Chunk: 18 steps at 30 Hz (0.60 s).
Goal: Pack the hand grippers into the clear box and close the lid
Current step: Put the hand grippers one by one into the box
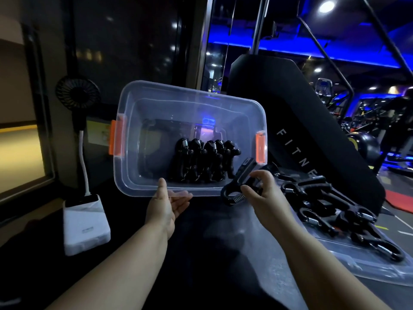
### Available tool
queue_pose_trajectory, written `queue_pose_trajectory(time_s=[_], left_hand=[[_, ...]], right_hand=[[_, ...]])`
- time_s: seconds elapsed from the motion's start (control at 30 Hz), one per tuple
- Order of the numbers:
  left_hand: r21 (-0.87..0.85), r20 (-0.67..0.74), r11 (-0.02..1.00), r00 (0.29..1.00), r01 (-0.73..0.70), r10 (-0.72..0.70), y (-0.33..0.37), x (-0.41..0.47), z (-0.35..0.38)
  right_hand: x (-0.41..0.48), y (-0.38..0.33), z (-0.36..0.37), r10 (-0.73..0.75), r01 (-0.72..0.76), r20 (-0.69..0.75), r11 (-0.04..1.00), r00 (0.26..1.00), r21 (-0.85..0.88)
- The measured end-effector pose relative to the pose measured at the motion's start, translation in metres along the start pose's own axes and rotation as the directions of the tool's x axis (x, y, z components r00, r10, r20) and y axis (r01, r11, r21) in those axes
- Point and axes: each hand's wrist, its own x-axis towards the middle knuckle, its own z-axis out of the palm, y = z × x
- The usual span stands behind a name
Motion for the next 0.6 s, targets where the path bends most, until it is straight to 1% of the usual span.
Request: queue_pose_trajectory(time_s=[0.2,0.33,0.6], left_hand=[[0.008,0.041,1.0,0.999,-0.025,0.025,-0.001,0.002,-0.002],[0.025,0.043,0.999,0.998,-0.036,0.035,-0.003,0.004,-0.001],[0.022,0.066,1.0,0.998,0.005,-0.007,-0.006,0.014,-0.002]], right_hand=[[0.02,-0.02,0.031,-0.093,0.096,0.044,0.993,0.995,-0.071],[0.039,-0.036,0.052,-0.121,0.13,0.076,0.983,0.99,-0.127],[0.071,-0.053,0.104,-0.1,0.147,0.174,0.948,0.98,-0.281]])
